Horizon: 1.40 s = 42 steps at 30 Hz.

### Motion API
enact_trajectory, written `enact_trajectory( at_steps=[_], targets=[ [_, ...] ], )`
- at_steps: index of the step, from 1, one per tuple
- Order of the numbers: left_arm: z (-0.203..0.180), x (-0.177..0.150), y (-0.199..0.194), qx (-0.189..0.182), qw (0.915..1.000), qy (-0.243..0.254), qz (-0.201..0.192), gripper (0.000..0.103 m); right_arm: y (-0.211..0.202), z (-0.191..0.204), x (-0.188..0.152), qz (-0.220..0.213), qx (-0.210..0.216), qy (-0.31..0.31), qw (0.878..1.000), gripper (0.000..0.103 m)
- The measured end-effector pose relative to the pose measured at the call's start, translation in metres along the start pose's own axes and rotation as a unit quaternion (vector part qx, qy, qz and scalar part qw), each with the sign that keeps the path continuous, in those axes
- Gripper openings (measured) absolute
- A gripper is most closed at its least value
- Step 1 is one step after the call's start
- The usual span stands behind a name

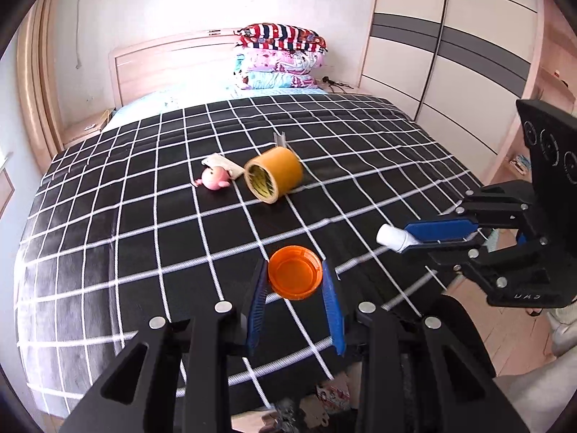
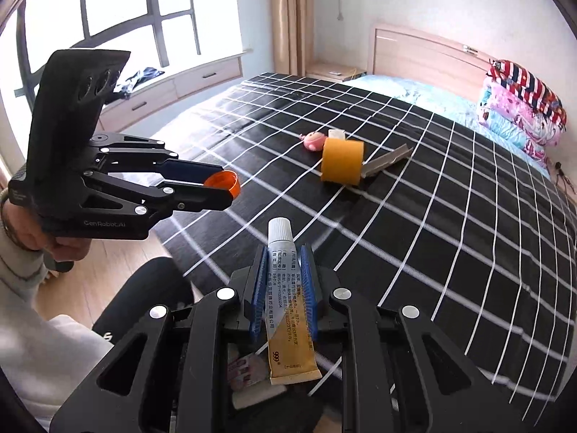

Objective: Collect trash
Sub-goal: 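Carry the orange cap and toothpaste tube over the trash bin, then open both grippers to drop the cap and tube into the bin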

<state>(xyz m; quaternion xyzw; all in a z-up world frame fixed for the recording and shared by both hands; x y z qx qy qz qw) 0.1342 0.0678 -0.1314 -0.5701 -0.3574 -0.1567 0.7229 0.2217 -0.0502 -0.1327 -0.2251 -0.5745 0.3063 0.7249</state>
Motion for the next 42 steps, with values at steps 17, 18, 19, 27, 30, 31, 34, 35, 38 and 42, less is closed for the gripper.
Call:
enact_trajectory(
  at_steps=[17, 18, 19, 27, 30, 31, 34, 35, 38, 42],
  targets=[
    [-0.060, -0.091, -0.010, -0.066, 0.9936, 0.062, 0.068, 0.029, 0.024, 0.036, -0.082, 0.038, 0.048, 0.060, 0.996, 0.019],
    [-0.062, -0.096, -0.007, -0.068, 0.9929, 0.063, 0.075, 0.029, 0.029, 0.035, -0.090, 0.046, 0.049, 0.064, 0.996, 0.019],
    [-0.065, -0.103, -0.001, -0.072, 0.9918, 0.064, 0.085, 0.029, 0.035, 0.035, -0.097, 0.054, 0.050, 0.070, 0.995, 0.019],
    [-0.082, -0.148, 0.044, -0.084, 0.9808, 0.079, 0.157, 0.029, 0.076, 0.026, -0.141, 0.104, 0.057, 0.112, 0.987, 0.019],
    [-0.085, -0.161, 0.059, -0.086, 0.9772, 0.078, 0.178, 0.029, 0.087, 0.021, -0.153, 0.117, 0.061, 0.125, 0.983, 0.019],
    [-0.085, -0.165, 0.064, -0.085, 0.9757, 0.076, 0.187, 0.029, 0.090, 0.019, -0.157, 0.122, 0.061, 0.130, 0.982, 0.019],
    [-0.086, -0.175, 0.074, -0.086, 0.9731, 0.072, 0.201, 0.029, 0.099, 0.016, -0.167, 0.135, 0.057, 0.137, 0.980, 0.019],
    [-0.086, -0.178, 0.076, -0.086, 0.9726, 0.071, 0.204, 0.029, 0.101, 0.015, -0.168, 0.139, 0.055, 0.139, 0.979, 0.019],
    [-0.093, -0.180, 0.082, -0.085, 0.9712, 0.068, 0.212, 0.029, 0.110, 0.015, -0.173, 0.152, 0.050, 0.138, 0.977, 0.019],
    [-0.089, -0.182, 0.085, -0.088, 0.9696, 0.065, 0.219, 0.029, 0.118, 0.020, -0.179, 0.167, 0.050, 0.140, 0.975, 0.019]
  ],
)
Point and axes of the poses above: each gripper's, at about its wrist camera, not at the fingertips, and y roughly the way its jaws point, z to its left, x to its top, the point moved 8 cm from there along y, roughly the way its jaws point, and after that the axes turned 15 degrees about x, right-handed, at the moved point
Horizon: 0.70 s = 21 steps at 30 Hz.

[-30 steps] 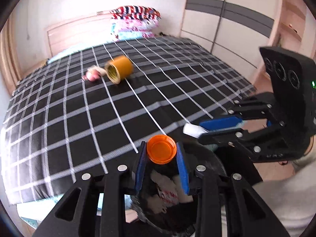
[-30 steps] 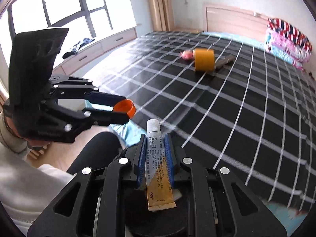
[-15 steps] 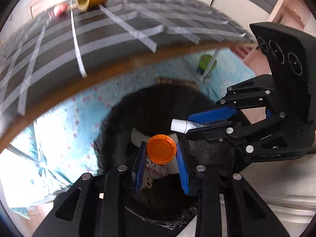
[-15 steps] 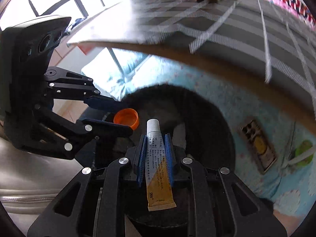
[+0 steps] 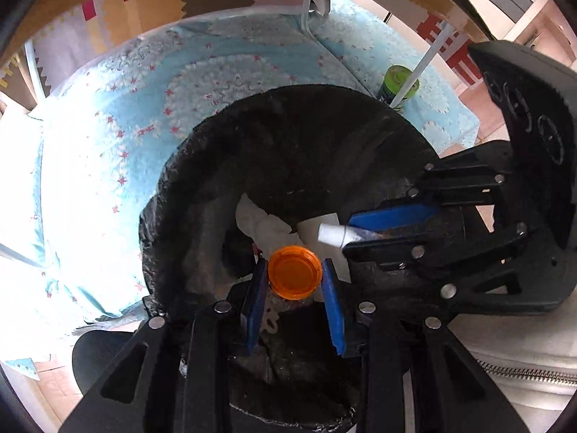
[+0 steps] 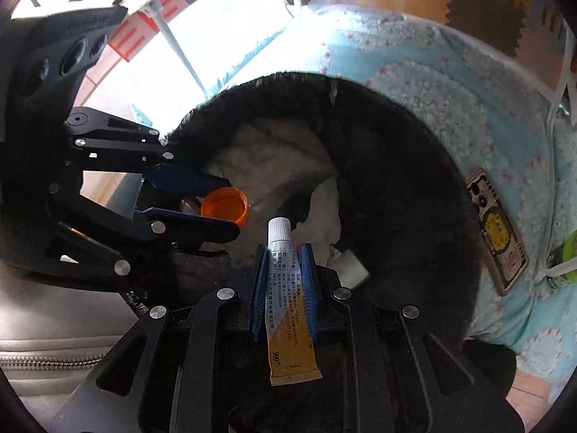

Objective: Collect trash
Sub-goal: 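Open both grippers to drop the cap and tube into the bin, then move both tools back over the bed toward the tape roll and toy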

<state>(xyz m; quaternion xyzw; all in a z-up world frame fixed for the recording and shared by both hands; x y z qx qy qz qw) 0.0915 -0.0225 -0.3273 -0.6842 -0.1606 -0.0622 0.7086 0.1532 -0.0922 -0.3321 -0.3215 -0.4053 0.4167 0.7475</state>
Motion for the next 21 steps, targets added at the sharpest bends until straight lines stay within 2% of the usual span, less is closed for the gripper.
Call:
enact_trajectory(
  at_steps=[7, 8, 10, 12, 21],
  targets=[
    [-0.002, 0.001, 0.007, 0.001, 0.9999, 0.013, 0.008, 0.030, 0.007, -0.008, -0.001, 0.010, 0.003, 0.010, 1.000, 0.019],
    [-0.006, 0.000, 0.009, 0.001, 0.9997, 0.021, 0.012, 0.033, 0.007, -0.009, 0.000, 0.009, 0.004, 0.011, 1.000, 0.021],
    [-0.014, -0.001, 0.012, -0.004, 0.9992, 0.034, 0.019, 0.045, 0.007, -0.011, 0.000, 0.007, 0.002, 0.017, 1.000, 0.029],
    [-0.019, -0.001, 0.011, -0.004, 0.9991, 0.038, 0.018, 0.049, 0.004, -0.013, 0.001, 0.002, -0.003, 0.017, 1.000, 0.030],
    [-0.011, 0.004, -0.005, 0.000, 0.9999, 0.017, -0.002, 0.050, -0.011, -0.012, 0.003, -0.022, -0.007, 0.018, 1.000, 0.030]
  ],
)
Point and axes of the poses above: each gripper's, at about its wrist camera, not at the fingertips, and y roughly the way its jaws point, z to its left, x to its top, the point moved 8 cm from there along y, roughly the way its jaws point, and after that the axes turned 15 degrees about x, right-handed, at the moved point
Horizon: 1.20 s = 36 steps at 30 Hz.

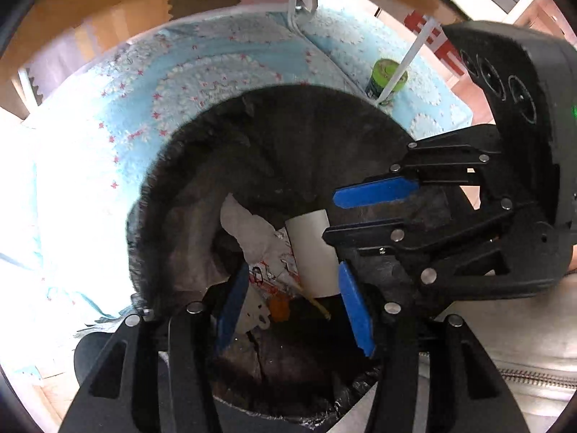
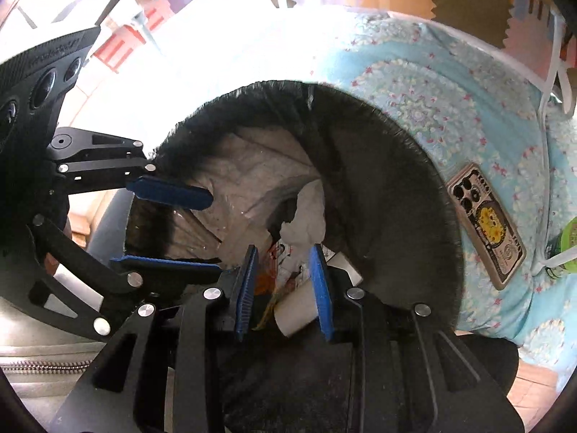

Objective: Collect trash
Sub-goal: 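Move both tools back over the bed toward the tape roll and toy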

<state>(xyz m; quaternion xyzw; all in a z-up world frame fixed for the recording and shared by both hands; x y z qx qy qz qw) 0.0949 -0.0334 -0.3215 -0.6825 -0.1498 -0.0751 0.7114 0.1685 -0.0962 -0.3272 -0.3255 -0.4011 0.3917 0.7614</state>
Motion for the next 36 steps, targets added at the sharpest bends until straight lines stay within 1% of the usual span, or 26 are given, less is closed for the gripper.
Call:
enact_trajectory(
  at_steps=[6, 15, 26, 28, 30, 36],
  targets=[
    [0.006, 0.004, -0.021, 0.006, 0.9997, -0.009, -0.023, 0.050, -0.017, 0.004, 0.003, -0.022, -0.006, -0.005, 1.000, 0.030],
    [0.013, 0.014, -0.067, 0.022, 0.9969, -0.007, -0.076, 0.050, -0.054, 0.022, 0.012, -0.063, -0.015, -0.027, 0.998, 0.030],
    [0.032, 0.027, -0.134, 0.043, 0.9881, -0.006, -0.147, 0.050, -0.100, 0.050, 0.032, -0.108, -0.013, -0.065, 0.992, 0.030],
    [0.042, 0.033, -0.146, 0.039, 0.9864, -0.014, -0.159, 0.050, -0.107, 0.055, 0.037, -0.116, -0.014, -0.073, 0.990, 0.030],
    [0.045, 0.035, -0.154, 0.031, 0.9852, -0.023, -0.167, 0.050, -0.114, 0.059, 0.042, -0.123, -0.015, -0.081, 0.989, 0.034],
    [0.071, 0.053, -0.167, 0.057, 0.9805, -0.028, -0.186, 0.050, -0.126, 0.063, 0.060, -0.137, -0.019, -0.097, 0.986, 0.034]
  ],
)
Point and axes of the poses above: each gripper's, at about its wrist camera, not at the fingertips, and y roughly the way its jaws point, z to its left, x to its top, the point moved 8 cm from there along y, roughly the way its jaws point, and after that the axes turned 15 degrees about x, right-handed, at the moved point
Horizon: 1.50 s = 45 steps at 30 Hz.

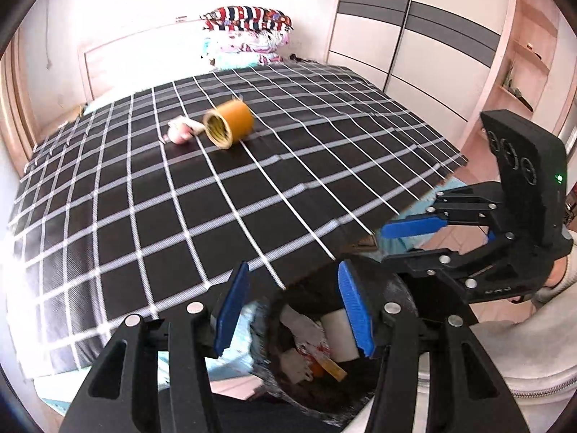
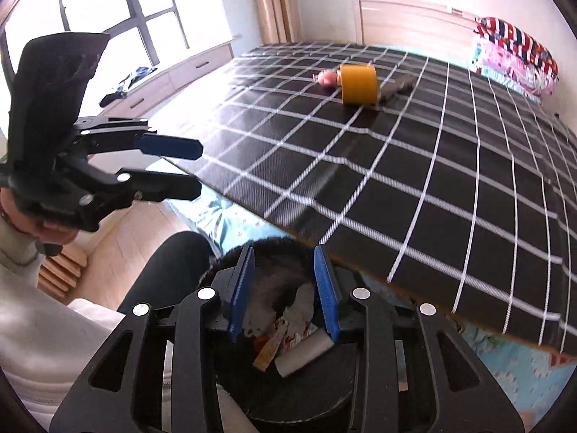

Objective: Collect trash
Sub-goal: 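Move both tools back over the bed toward the tape roll and toy, then grasp the pink toy with the left gripper while the right grasps the yellow tape roll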

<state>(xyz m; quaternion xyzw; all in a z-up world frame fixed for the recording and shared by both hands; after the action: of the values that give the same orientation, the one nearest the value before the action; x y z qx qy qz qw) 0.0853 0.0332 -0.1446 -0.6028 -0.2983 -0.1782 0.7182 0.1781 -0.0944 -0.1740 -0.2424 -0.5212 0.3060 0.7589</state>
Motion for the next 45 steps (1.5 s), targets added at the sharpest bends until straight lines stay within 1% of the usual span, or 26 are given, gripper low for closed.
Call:
enact_trajectory(
  at_steps=[4, 6, 9, 13, 15, 21, 23, 24, 26, 29, 36, 41, 45],
  targets=[
    [0.018, 0.018, 0.004, 0.014, 0.9998, -0.002, -0.011, 0.050, -0.003, 0.000, 0.017, -0.009, -0.003, -0.011, 1.000, 0.036],
    [0.027, 0.026, 0.004, 0.020, 0.9996, 0.000, -0.017, 0.050, -0.004, -0.002, 0.026, -0.015, -0.005, -0.016, 1.000, 0.039],
    [0.038, 0.038, 0.007, 0.030, 0.9992, 0.005, -0.025, 0.050, -0.004, -0.008, 0.040, -0.020, -0.009, -0.019, 1.000, 0.039],
    [0.051, 0.055, 0.019, 0.044, 0.9984, 0.016, -0.030, 0.050, -0.003, -0.015, 0.056, -0.027, -0.013, -0.023, 0.999, 0.041],
    [0.057, 0.061, 0.025, 0.047, 0.9983, 0.018, -0.031, 0.050, -0.003, -0.019, 0.065, -0.031, -0.017, -0.025, 0.999, 0.044],
    [0.073, 0.082, 0.046, 0.057, 0.9971, 0.039, -0.032, 0.050, 0.002, -0.031, 0.088, -0.039, -0.028, -0.025, 0.999, 0.046],
    [0.078, 0.089, 0.053, 0.057, 0.9968, 0.045, -0.034, 0.050, 0.004, -0.034, 0.093, -0.040, -0.031, -0.025, 0.998, 0.048],
    [0.080, 0.091, 0.055, 0.058, 0.9967, 0.046, -0.034, 0.050, 0.006, -0.037, 0.097, -0.042, -0.035, -0.025, 0.998, 0.051],
    [0.086, 0.099, 0.064, 0.059, 0.9965, 0.049, -0.033, 0.050, 0.009, -0.042, 0.104, -0.043, -0.040, -0.024, 0.998, 0.054],
    [0.091, 0.107, 0.076, 0.061, 0.9962, 0.055, -0.031, 0.050, 0.013, -0.050, 0.112, -0.045, -0.044, -0.019, 0.998, 0.054],
    [0.102, 0.117, 0.108, 0.057, 0.9960, 0.067, -0.017, 0.050, 0.027, -0.068, 0.128, -0.045, -0.052, -0.009, 0.998, 0.059],
    [0.105, 0.124, 0.128, 0.051, 0.9946, 0.089, -0.019, 0.050, 0.039, -0.081, 0.135, -0.041, -0.053, 0.001, 0.998, 0.059],
    [0.107, 0.127, 0.142, 0.044, 0.9947, 0.092, -0.010, 0.050, 0.046, -0.086, 0.139, -0.041, -0.052, 0.007, 0.998, 0.059]
  ],
)
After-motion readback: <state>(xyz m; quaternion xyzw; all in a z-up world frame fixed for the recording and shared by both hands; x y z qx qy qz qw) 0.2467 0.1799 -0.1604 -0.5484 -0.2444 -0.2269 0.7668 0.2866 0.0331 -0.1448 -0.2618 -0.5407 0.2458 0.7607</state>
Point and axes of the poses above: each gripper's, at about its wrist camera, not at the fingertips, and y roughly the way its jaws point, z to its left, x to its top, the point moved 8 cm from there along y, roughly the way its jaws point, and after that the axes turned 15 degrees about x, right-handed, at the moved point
